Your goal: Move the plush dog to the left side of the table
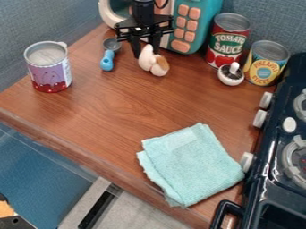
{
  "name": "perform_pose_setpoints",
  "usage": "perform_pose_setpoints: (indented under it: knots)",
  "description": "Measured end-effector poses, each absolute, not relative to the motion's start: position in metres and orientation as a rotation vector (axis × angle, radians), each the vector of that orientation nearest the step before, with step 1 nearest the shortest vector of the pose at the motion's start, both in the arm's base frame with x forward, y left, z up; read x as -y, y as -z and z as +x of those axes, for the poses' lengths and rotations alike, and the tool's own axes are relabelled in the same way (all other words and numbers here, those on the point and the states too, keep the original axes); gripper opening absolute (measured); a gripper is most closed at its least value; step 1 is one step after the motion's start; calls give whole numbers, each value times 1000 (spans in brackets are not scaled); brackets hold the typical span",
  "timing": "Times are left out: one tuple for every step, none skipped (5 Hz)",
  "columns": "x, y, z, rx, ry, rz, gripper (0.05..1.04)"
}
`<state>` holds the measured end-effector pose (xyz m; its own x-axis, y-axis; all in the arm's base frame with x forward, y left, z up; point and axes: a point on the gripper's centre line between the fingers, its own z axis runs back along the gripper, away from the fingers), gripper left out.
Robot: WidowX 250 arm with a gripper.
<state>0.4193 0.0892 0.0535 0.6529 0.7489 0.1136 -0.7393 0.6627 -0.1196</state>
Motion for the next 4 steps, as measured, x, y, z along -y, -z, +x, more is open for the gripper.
perform_pose_setpoints:
  knots:
    - [-89,-54,417,143,-856,-60,901]
    - [-88,-83,410,166,-872,37,1005]
    - [-84,-105,404,182,-843,83,1000]
    - [-85,-105,404,181,-845,85,1000]
